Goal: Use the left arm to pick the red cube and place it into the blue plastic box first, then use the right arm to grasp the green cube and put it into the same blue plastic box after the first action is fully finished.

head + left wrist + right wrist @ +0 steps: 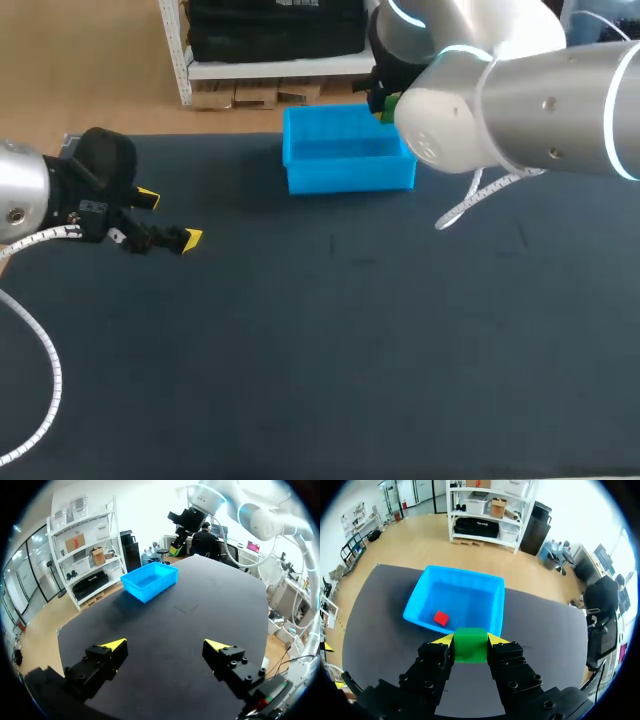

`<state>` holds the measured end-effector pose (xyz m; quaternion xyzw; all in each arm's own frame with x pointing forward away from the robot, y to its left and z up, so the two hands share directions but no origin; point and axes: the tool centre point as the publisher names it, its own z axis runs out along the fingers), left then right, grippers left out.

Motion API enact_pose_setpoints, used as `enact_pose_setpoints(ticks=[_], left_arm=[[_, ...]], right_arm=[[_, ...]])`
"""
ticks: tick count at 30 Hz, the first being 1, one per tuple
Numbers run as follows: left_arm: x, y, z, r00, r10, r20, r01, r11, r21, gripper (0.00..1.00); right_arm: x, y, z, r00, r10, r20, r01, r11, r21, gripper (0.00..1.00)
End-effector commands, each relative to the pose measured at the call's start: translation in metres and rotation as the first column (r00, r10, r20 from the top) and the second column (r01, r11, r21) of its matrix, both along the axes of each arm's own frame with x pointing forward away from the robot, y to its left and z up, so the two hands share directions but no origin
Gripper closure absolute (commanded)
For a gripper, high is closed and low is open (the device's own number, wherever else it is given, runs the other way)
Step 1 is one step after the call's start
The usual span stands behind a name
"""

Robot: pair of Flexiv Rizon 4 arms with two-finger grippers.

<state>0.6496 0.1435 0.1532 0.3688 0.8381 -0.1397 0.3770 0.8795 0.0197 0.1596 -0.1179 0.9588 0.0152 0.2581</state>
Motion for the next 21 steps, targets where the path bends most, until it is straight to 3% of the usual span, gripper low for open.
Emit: enact_pose_setpoints(ticks=[1,14,21], left_arm=[[0.001,-0.003,0.001,1.000,0.008,-0.005,-0.008,1.000,0.011,0.00],[0.001,-0.003,0.001,1.000,0.008,-0.005,-0.008,1.000,0.011,0.00],[0.001,-0.003,0.001,1.000,0.008,-0.005,-0.008,1.000,0.011,0.00]], right_arm=[[0.024,0.009,-0.010,1.000,0.004,-0.018,-0.004,1.000,-0.001,1.00],[0.059,0.011,-0.020,1.000,-0.017,0.007,0.017,1.000,0.019,1.00],[0.069,0.008,-0.035,1.000,-0.021,-0.019,0.022,0.997,0.079,1.00]])
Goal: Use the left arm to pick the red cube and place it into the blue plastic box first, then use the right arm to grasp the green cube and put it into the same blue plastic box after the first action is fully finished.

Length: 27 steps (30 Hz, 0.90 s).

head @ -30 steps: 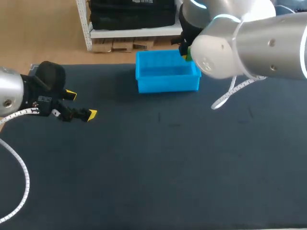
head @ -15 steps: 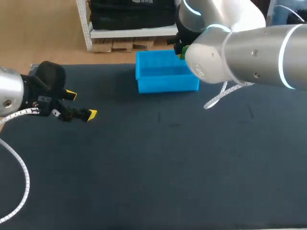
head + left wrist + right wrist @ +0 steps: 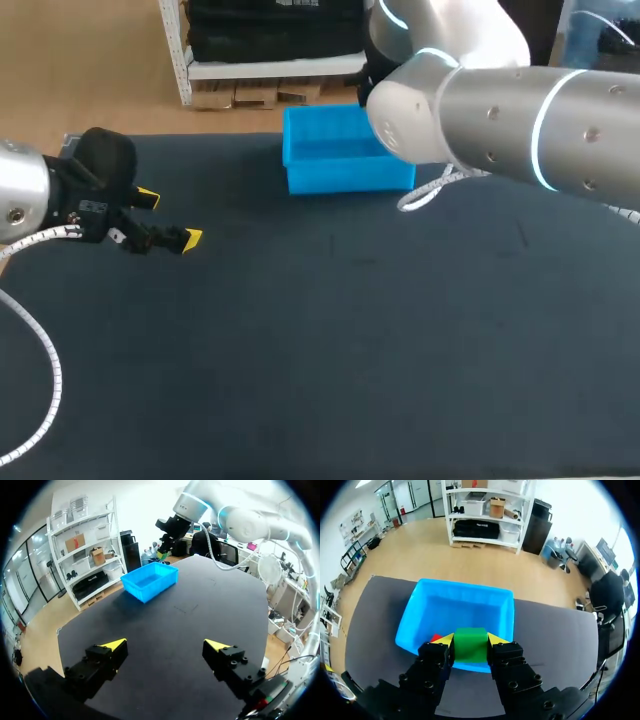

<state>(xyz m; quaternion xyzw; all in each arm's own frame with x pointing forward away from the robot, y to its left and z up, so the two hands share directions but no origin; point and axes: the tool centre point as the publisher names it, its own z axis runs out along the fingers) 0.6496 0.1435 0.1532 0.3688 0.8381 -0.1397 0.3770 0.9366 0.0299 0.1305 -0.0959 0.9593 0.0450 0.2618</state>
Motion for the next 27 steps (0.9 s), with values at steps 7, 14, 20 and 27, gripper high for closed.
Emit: enact_pose_setpoints(ticks=[7,14,20,27], left_arm=[[0.001,-0.003,0.001,1.000,0.008,-0.005,-0.008,1.000,0.011,0.00],[0.001,-0.003,0.001,1.000,0.008,-0.005,-0.008,1.000,0.011,0.00],[0.001,-0.003,0.001,1.000,0.008,-0.005,-0.008,1.000,0.011,0.00],[0.001,-0.003,0.001,1.000,0.008,-0.005,-0.008,1.000,0.011,0.00]], right_arm=[[0.012,-0.004,-0.015,1.000,0.003,-0.027,-0.002,1.000,0.022,1.00],[0.014,-0.003,-0.022,0.999,0.008,-0.046,-0.007,1.000,0.024,1.00],[0.016,-0.002,-0.027,0.997,0.020,-0.071,-0.018,1.000,0.024,0.72],[0.016,-0.003,-0.031,0.996,0.019,-0.084,-0.018,1.000,0.019,0.00]])
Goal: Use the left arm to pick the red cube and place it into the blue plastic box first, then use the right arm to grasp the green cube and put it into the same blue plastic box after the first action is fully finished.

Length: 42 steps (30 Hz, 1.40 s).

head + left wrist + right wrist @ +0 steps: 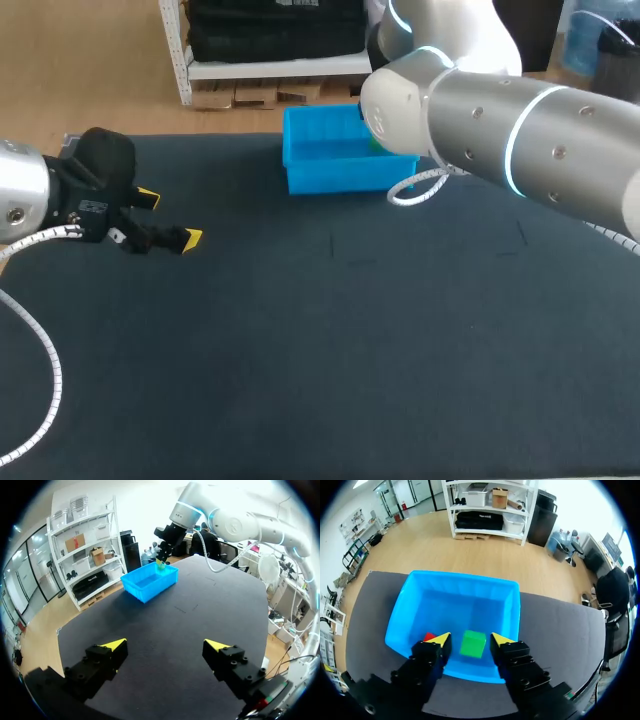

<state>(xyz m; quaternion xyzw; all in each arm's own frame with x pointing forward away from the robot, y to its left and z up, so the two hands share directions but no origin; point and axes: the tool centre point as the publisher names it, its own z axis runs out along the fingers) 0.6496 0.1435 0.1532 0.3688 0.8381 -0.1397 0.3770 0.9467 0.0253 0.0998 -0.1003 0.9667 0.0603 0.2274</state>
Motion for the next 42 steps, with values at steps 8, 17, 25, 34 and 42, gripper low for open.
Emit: enact_pose_setpoints(ticks=[8,17,25,34,42], left_arm=[[0.001,-0.003,0.001,1.000,0.008,-0.005,-0.008,1.000,0.011,0.00],[0.001,-0.003,0.001,1.000,0.008,-0.005,-0.008,1.000,0.011,0.00],[0.001,-0.003,0.001,1.000,0.008,-0.005,-0.008,1.000,0.011,0.00],[0.001,-0.003,0.001,1.000,0.008,-0.005,-0.008,1.000,0.011,0.00],[0.001,-0.003,0.001,1.000,0.008,-0.005,-0.008,1.000,0.011,0.00]], right_arm=[[0.002,0.000,0.008,1.000,0.002,-0.015,-0.002,1.000,-0.009,0.00],[-0.020,0.001,0.028,0.999,0.023,-0.040,-0.023,1.000,-0.017,0.00],[-0.066,-0.003,0.037,0.999,0.043,-0.003,-0.043,0.999,0.027,0.00],[-0.122,-0.004,0.042,0.997,0.077,0.019,-0.078,0.996,0.043,0.00],[-0.153,-0.010,0.041,0.997,0.076,0.022,-0.078,0.995,0.063,0.00]])
